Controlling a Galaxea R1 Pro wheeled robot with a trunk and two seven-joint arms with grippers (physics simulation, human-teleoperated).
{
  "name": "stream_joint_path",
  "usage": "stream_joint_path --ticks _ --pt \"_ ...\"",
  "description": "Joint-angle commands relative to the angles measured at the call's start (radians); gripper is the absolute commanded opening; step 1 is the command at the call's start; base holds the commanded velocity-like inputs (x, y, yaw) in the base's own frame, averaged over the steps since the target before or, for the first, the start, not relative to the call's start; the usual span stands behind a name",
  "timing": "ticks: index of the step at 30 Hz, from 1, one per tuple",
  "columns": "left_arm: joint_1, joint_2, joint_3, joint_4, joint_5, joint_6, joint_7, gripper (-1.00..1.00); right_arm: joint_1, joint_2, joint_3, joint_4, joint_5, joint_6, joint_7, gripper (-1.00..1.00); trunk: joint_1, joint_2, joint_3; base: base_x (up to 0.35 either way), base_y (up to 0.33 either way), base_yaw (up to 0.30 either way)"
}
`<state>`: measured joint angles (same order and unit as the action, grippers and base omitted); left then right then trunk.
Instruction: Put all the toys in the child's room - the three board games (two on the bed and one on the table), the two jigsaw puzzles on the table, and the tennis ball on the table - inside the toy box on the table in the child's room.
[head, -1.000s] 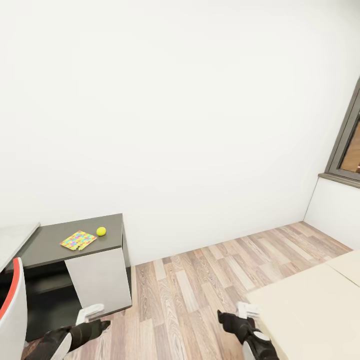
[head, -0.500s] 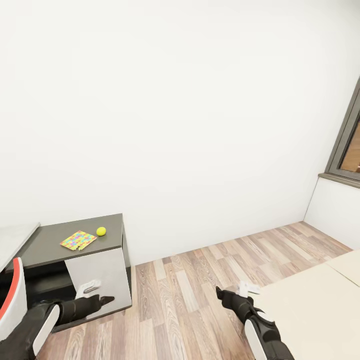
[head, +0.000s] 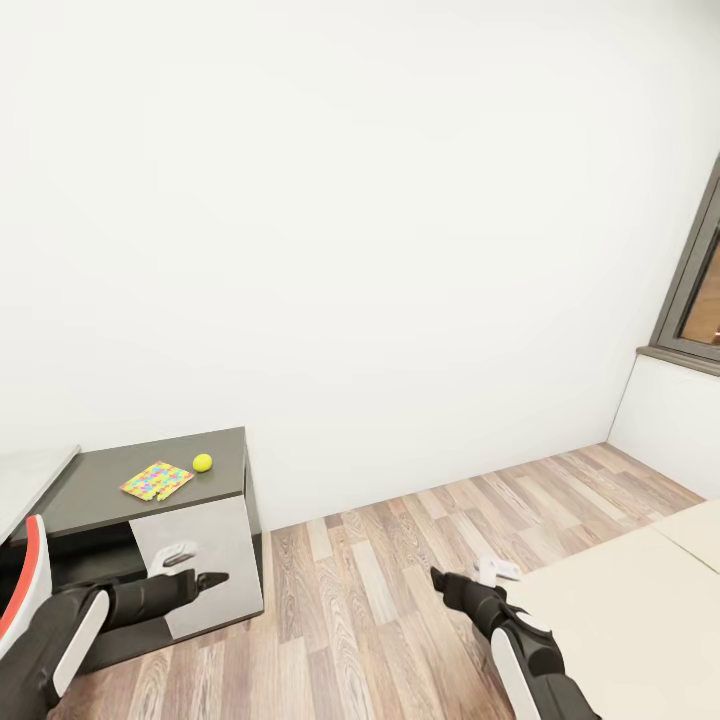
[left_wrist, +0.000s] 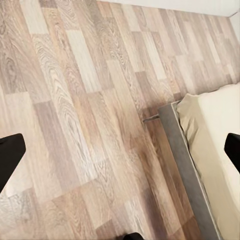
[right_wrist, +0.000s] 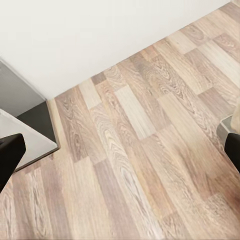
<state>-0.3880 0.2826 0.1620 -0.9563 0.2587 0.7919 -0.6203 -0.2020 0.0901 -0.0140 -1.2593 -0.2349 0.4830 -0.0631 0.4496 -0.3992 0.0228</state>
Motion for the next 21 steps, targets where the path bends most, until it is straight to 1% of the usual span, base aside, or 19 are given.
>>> stream_joint_path --ticks 1,8,14,17,21 --pt "0.000 0.000 0.002 -0.001 0.002 0.006 -0.003 1.00 0.000 0.001 -0.001 -0.005 -0.010 0.006 -0.006 1.00 0.000 -0.001 0.000 0.000 0.000 0.000" --pt "0.000 0.000 0.003 -0.006 0.001 0.008 -0.005 1.00 0.000 -0.009 -0.003 -0.028 -0.012 0.011 -0.006 1.00 0.000 -0.001 0.000 0.000 0.000 0.000" --pt "0.000 0.000 0.004 -0.007 0.000 0.009 -0.006 1.00 0.000 -0.011 -0.001 -0.033 -0.012 0.011 -0.006 1.00 0.000 -0.001 0.000 0.006 0.000 0.000" --pt "0.000 0.000 0.004 -0.007 0.000 0.009 -0.006 1.00 0.000 -0.012 0.000 -0.033 -0.012 0.011 -0.006 1.00 0.000 -0.001 0.000 0.063 0.005 0.000" --pt "0.000 0.001 0.005 -0.007 -0.001 0.009 -0.006 1.00 0.000 -0.012 0.000 -0.034 -0.013 0.011 -0.005 1.00 0.000 -0.001 0.000 0.150 0.056 0.000"
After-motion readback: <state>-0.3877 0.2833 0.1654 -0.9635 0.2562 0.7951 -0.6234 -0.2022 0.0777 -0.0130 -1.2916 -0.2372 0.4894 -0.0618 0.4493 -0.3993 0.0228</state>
